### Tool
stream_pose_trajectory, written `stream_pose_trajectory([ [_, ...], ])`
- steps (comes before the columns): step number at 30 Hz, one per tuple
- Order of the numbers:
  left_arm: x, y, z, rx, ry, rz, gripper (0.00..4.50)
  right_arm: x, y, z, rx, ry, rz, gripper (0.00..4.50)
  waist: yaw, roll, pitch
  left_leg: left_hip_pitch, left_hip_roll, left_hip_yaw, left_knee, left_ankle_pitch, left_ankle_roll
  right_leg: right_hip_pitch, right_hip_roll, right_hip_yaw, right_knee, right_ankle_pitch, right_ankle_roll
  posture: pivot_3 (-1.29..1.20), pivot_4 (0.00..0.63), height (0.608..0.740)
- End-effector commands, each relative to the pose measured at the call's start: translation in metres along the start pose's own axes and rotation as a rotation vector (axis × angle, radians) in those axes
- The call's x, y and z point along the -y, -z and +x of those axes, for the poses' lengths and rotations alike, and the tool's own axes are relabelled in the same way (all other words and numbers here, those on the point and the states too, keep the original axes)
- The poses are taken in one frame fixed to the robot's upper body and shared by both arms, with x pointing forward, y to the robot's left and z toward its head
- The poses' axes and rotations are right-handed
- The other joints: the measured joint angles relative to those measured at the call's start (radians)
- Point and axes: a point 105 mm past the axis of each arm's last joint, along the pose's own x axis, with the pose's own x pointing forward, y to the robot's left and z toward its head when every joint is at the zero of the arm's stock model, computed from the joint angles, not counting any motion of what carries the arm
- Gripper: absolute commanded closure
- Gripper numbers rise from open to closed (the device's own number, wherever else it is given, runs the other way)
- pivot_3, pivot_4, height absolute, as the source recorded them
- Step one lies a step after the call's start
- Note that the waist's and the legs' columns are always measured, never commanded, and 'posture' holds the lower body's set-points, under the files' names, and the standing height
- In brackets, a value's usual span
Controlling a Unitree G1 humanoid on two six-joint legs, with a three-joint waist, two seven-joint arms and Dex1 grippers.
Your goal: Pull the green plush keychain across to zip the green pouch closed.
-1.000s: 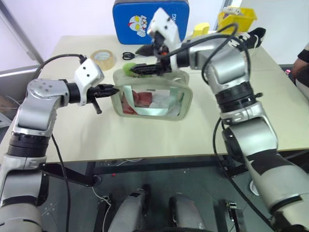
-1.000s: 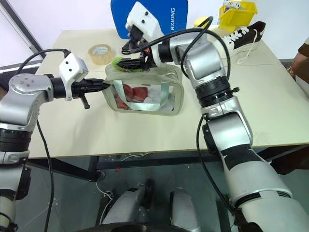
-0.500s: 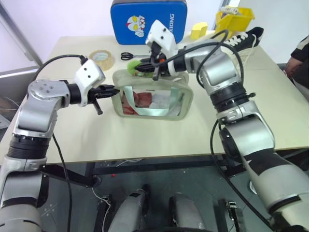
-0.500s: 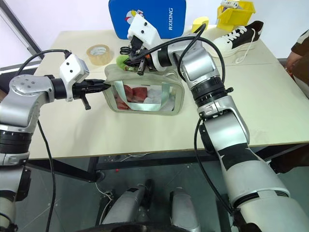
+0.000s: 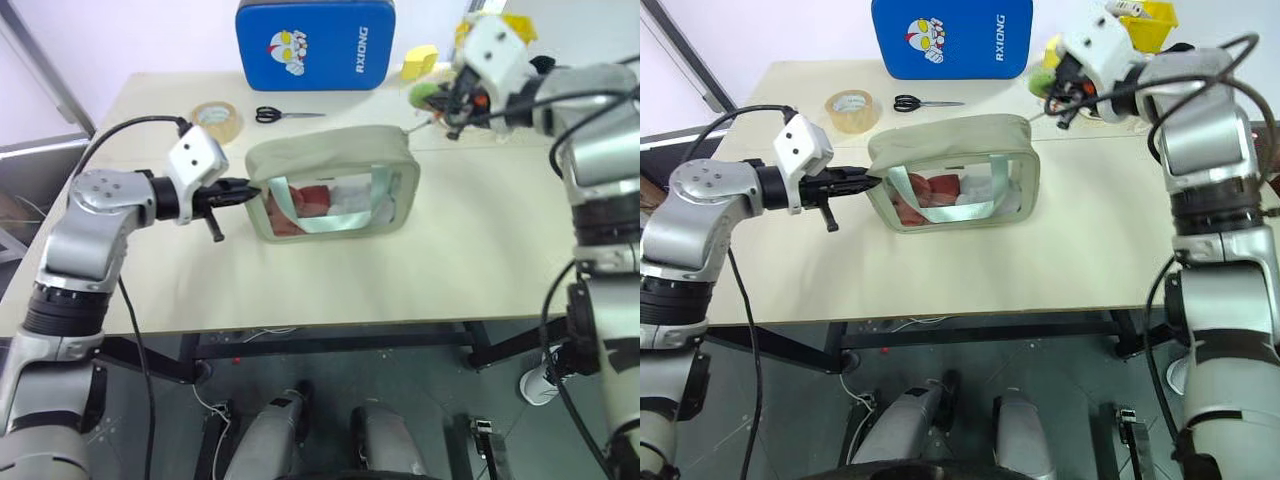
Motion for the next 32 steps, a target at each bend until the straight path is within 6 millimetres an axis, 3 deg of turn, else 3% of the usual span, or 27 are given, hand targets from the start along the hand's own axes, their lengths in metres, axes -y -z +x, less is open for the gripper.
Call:
stream_pose_trajectory([
  [1,-0.009,0.006,-0.008,-0.031,-0.059,-0.015,4.5,0.015,0.047,-0.019,-0.129,0.203,0.013,4.45,0.0,-0.001,-0.001,0.0,0.0,0.0,-0.001,0.0,0.0,-0.001,0.0,0.0,0.0,0.0,0.0,0.0,0.15,0.74],
  [3,-0.008,0.005,-0.006,-0.028,-0.054,-0.015,4.5,-0.017,0.084,-0.009,-0.187,0.176,0.141,4.45,0.003,-0.003,-0.002,0.0,0.001,0.0,0.0,0.0,0.0,0.001,0.001,0.0,0.0,0.0,-0.001,0.0,0.15,0.74],
  [6,-0.008,0.005,-0.006,-0.031,-0.053,-0.008,4.5,-0.07,0.106,0.009,-0.211,0.087,0.305,4.45,-0.003,-0.003,-0.002,0.0,0.001,0.0,0.001,0.0,0.0,0.003,0.001,0.0,0.0,0.0,0.0,0.0,0.15,0.74],
  [10,-0.009,0.004,-0.007,-0.037,-0.05,0.0,4.5,-0.119,0.116,0.022,-0.233,0.015,0.488,4.45,-0.022,-0.003,-0.002,0.008,0.001,0.0,0.0,0.0,0.001,0.011,0.001,0.0,0.0,-0.001,-0.001,0.0,0.15,0.74],
  [13,-0.009,0.004,-0.008,-0.039,-0.049,0.002,4.5,-0.134,0.108,0.026,-0.212,-0.027,0.566,4.45,-0.022,-0.003,-0.002,0.012,0.001,-0.001,0.0,-0.001,0.001,0.014,0.001,0.0,-0.001,-0.001,-0.001,0.0,0.15,0.74],
  [16,-0.009,0.004,-0.009,-0.04,-0.051,0.001,4.5,-0.124,0.095,0.025,-0.158,-0.015,0.635,4.45,-0.021,-0.003,-0.002,0.013,0.001,-0.001,-0.001,-0.001,0.002,0.014,0.001,-0.001,-0.001,-0.001,-0.001,0.0,0.15,0.74],
  [17,-0.008,0.003,-0.009,-0.031,-0.048,-0.002,4.14,-0.114,0.092,0.023,-0.138,0.004,0.641,4.13,-0.02,-0.003,-0.002,0.013,0.001,-0.001,-0.001,-0.001,0.002,0.014,0.001,-0.001,-0.001,-0.001,-0.001,0.0,0.15,0.74],
  [20,-0.006,-0.004,-0.012,-0.001,-0.025,-0.033,2.95,-0.07,0.083,0.009,-0.096,0.071,0.561,2.91,-0.019,-0.002,-0.001,0.012,0.001,-0.001,-0.001,-0.001,0.002,0.014,0.001,-0.001,-0.001,-0.001,-0.001,0.0,0.15,0.74],
  [23,-0.019,-0.016,-0.022,0.042,-0.043,-0.088,1.32,-0.029,0.062,-0.011,-0.043,0.078,0.453,1.28,-0.014,0.0,0.0,0.011,0.001,0.0,0.0,-0.001,0.002,0.012,0.001,-0.001,-0.001,-0.001,-0.001,0.0,0.15,0.74],
  [25,-0.031,-0.021,-0.03,0.061,-0.065,-0.111,0.25,-0.016,0.042,-0.024,0.0,0.009,0.402,0.19,-0.013,-0.001,0.0,0.008,0.001,0.0,0.0,-0.001,0.002,0.01,0.001,-0.001,-0.001,-0.001,-0.001,0.0,0.15,0.74],
  [29,-0.048,-0.021,-0.043,0.043,-0.069,-0.145,0.08,-0.029,0.003,-0.055,0.114,-0.297,0.393,0.05,-0.018,-0.001,0.0,0.008,0.001,-0.001,-0.001,-0.002,0.002,0.01,0.0,-0.002,-0.003,-0.001,-0.001,0.0,0.15,0.74],
  [32,-0.054,-0.019,-0.052,0.027,-0.046,-0.148,0.08,-0.045,-0.009,-0.078,0.139,-0.49,0.369,0.05,-0.022,-0.001,0.0,0.006,0.001,0.0,0.0,-0.002,0.003,0.009,0.0,-0.001,-0.004,-0.001,-0.001,0.0,0.15,0.74],
])
